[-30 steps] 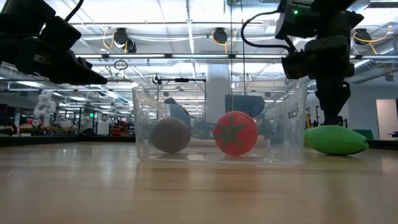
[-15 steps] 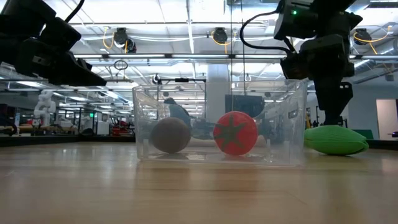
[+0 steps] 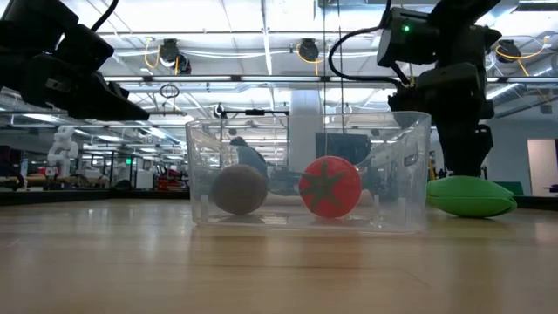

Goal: Pick and placing Produce into tupperware
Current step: Put the green corn into the transparent bin

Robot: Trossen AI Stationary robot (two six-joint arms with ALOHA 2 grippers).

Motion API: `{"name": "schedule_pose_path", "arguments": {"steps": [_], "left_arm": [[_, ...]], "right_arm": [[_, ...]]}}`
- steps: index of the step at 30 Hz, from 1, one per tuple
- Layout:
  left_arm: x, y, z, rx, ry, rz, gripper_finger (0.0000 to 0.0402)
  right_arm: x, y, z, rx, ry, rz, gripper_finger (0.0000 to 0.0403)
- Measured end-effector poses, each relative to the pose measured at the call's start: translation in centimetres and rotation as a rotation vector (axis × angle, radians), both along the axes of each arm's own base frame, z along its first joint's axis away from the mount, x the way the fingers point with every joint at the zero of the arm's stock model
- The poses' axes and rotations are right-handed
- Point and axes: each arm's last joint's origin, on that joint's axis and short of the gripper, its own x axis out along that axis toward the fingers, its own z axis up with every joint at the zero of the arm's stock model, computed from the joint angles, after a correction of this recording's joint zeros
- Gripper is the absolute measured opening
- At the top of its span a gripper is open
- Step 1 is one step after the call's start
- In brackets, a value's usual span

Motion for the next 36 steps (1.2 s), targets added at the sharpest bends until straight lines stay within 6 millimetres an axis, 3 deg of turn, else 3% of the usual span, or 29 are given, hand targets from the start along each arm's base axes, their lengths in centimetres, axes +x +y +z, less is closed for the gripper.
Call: {"name": "schedule_pose_path", "arguments": {"steps": [15, 26, 36], "left_arm": [[0.0, 0.0, 0.0, 0.0, 0.001, 0.0, 0.0028], [0.0, 0.0, 0.0, 0.0, 0.0, -0.001, 0.0028], [0.0, 0.0, 0.0, -0.001, 0.0, -0.001, 0.0028]], "right_arm": [[0.9, 0.1, -2.5, 0.001, 0.103, 0.018, 0.032], [1.2, 0.1, -2.8, -0.001, 0.088, 0.04, 0.0318], [0.5, 0.1, -4.0, -0.004, 0.076, 0.036, 0.0255]]}}
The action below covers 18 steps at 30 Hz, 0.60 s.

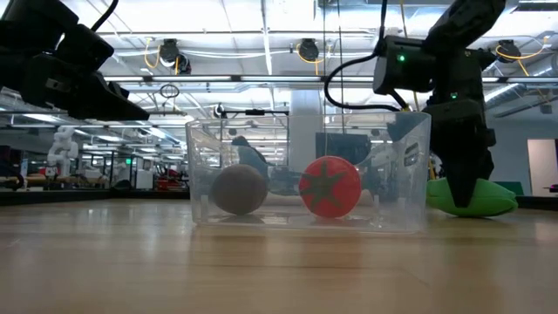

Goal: Pick and placing Produce into tupperware
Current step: Put the green corn into the transparent bin

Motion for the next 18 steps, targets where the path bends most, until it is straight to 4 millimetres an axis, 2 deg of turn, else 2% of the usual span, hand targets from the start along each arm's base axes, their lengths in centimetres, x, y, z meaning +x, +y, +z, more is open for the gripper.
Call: {"name": "schedule_pose_path", "arguments": {"steps": [7, 11, 18], "left_arm": [[0.0, 0.0, 0.0, 0.0, -0.001, 0.0, 0.0028], [0.0, 0.0, 0.0, -0.001, -0.001, 0.0, 0.0028], [0.0, 0.0, 0.0, -0.003, -0.002, 0.001, 0.0028]], "right_arm": [[0.0, 0.0, 0.1, -0.001, -0.015, 0.013, 0.0199], [-0.1, 0.0, 0.5, -0.003, -0.045, 0.025, 0.0198], [-0.2, 0.0, 2.3, -0.001, -0.167, 0.026, 0.0215]]}}
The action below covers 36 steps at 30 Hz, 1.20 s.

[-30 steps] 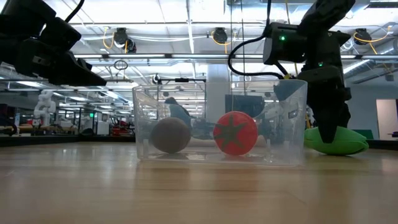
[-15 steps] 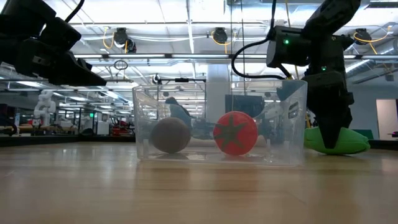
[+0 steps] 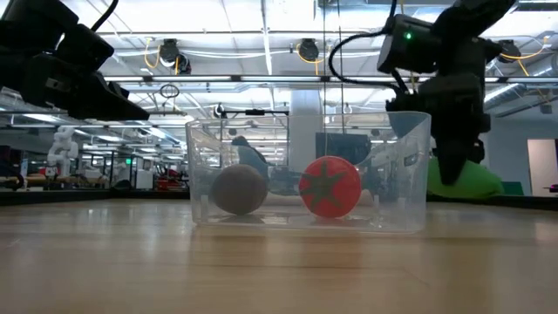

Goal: Pick and placing Produce into tupperware
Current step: Put the green corn into the transparent bin

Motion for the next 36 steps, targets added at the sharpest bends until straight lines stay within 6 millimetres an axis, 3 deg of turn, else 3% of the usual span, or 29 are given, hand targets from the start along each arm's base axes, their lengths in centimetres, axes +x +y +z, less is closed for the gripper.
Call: {"name": "schedule_pose_path", "arguments": {"steps": [14, 24, 36], "left_arm": [[0.0, 0.0, 0.0, 0.0, -0.002, 0.0, 0.0028], [0.0, 0.0, 0.1, 0.001, -0.008, 0.0, 0.0028], [0.0, 0.0, 0.1, 0.001, -0.01, 0.0, 0.0028]], "right_arm": [[0.2, -0.1, 6.2, -0.084, -0.519, 0.09, 0.0208], [-0.5, -0.1, 7.5, -0.132, -0.59, 0.125, 0.0209], [0.5, -0.1, 11.5, -0.209, -0.715, 0.212, 0.021]]}}
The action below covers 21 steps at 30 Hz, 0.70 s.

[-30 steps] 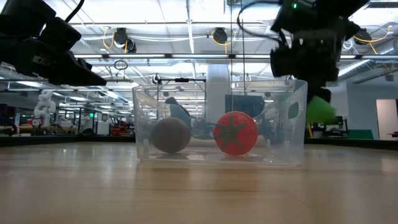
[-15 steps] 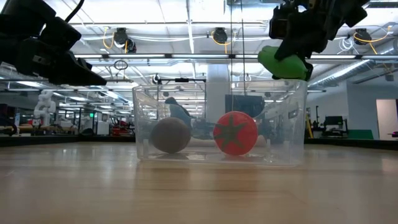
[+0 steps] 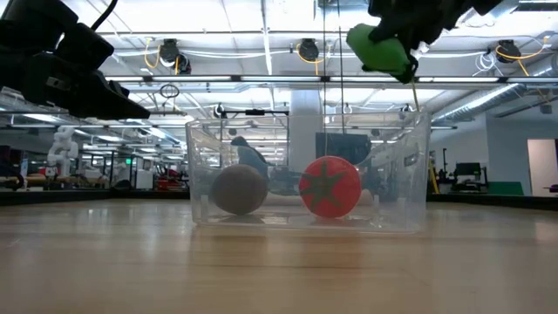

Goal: Pick and placing Produce into tupperware
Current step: Put the green corn into the transparent bin

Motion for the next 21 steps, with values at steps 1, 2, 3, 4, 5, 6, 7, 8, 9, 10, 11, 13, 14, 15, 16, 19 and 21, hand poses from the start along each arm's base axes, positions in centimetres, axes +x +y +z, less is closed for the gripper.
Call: {"name": "schedule_pose_path", "arguments": {"steps": [1, 2, 3, 4, 5, 6, 7, 8, 9, 10, 11, 13, 14, 15, 16, 19, 21], "left_arm": [[0.0, 0.0, 0.0, 0.0, 0.0, 0.0, 0.0028], [0.0, 0.0, 0.0, 0.0, 0.0, 0.0, 0.0028], [0.0, 0.0, 0.0, 0.0, 0.0, 0.0, 0.0028], [0.0, 0.0, 0.0, 0.0, 0.0, 0.0, 0.0028], [0.0, 0.0, 0.0, 0.0, 0.0, 0.0, 0.0028], [0.0, 0.0, 0.0, -0.001, 0.0, 0.0, 0.0028], [0.0, 0.0, 0.0, -0.002, 0.0, 0.001, 0.0028], [0.0, 0.0, 0.0, -0.005, 0.0, 0.001, 0.0028], [0.0, 0.0, 0.0, -0.004, 0.0, 0.002, 0.0028], [0.0, 0.0, 0.0, -0.004, 0.0, 0.001, 0.0028], [0.0, 0.0, 0.0, -0.004, 0.0, 0.002, 0.0028], [0.0, 0.0, 0.0, -0.004, 0.0, 0.001, 0.0028], [0.0, 0.0, 0.0, -0.004, 0.001, 0.002, 0.0028], [0.0, 0.0, 0.0, -0.004, 0.001, 0.002, 0.0028], [0.0, 0.0, 0.0, -0.004, 0.001, 0.002, 0.0028], [0.0, 0.0, 0.0, -0.007, 0.001, 0.002, 0.0028], [0.0, 0.0, 0.0, -0.009, 0.001, 0.003, 0.0028]], "right_arm": [[0.1, 0.0, 0.2, -0.014, -0.022, 0.006, 0.021], [0.2, 0.0, 0.4, -0.033, -0.044, 0.013, 0.021], [0.2, 0.0, 0.5, -0.055, -0.06, 0.02, 0.021], [0.3, 0.1, 0.6, -0.08, -0.072, 0.031, 0.021], [0.3, 0.3, 0.7, -0.102, -0.092, 0.049, 0.021], [0.4, 0.4, 0.9, -0.122, -0.12, 0.068, 0.021], [0.5, 0.6, 1.1, -0.137, -0.144, 0.085, 0.021], [0.4, 0.8, 1.3, -0.148, -0.165, 0.099, 0.021], [0.4, 1.0, 1.6, -0.154, -0.189, 0.109, 0.021], [0.3, 1.1, 1.9, -0.16, -0.21, 0.117, 0.021], [0.2, 1.2, 2.0, -0.168, -0.222, 0.123, 0.021], [-0.2, 1.4, 2.5, -0.178, -0.249, 0.129, 0.021], [-0.4, 1.4, 2.7, -0.186, -0.258, 0.125, 0.0209], [-0.6, 1.4, 2.9, -0.203, -0.268, 0.121, 0.0208], [-0.9, 1.5, 3.1, -0.221, -0.271, 0.114, 0.0206], [-1.9, 1.5, 3.6, -0.267, -0.284, 0.105, 0.0204], [-2.7, 1.5, 4.2, -0.279, -0.31, 0.108, 0.0204]]}}
